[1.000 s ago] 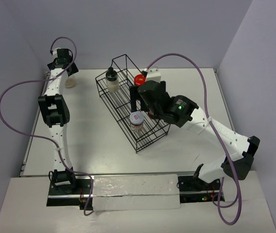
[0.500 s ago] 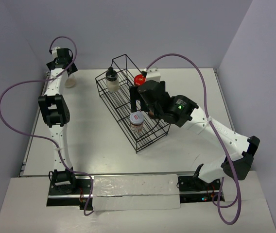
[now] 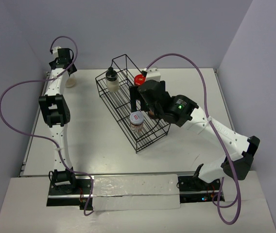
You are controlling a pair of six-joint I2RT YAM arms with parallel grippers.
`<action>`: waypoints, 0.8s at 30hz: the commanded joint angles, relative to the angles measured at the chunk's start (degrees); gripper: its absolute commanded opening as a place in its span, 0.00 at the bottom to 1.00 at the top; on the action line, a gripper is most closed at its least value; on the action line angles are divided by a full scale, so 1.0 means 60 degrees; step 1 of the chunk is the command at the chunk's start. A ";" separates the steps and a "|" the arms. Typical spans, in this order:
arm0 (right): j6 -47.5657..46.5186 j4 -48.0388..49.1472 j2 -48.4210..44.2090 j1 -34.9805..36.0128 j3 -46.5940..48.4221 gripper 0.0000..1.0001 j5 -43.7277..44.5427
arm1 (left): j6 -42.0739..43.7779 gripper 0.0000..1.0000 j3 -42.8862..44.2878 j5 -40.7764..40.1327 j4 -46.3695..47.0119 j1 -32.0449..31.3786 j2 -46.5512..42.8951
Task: Organize the condiment bottles
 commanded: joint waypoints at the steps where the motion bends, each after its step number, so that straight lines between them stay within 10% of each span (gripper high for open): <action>1: -0.0066 0.0324 -0.0029 -0.0080 -0.0071 1.00 -0.0023 | -0.0044 0.32 -0.0036 0.0102 0.0427 -0.0135 -0.0477; 5: -0.0056 0.0332 -0.0045 -0.0071 -0.0086 1.00 -0.0029 | -0.0018 0.11 -0.0312 0.0091 0.0504 -0.0205 -0.0913; 24: 0.0600 -0.0058 -0.0706 -0.0057 -0.0079 1.00 0.0071 | 0.0019 0.10 -0.3130 0.0023 -0.0557 -0.0904 -0.4920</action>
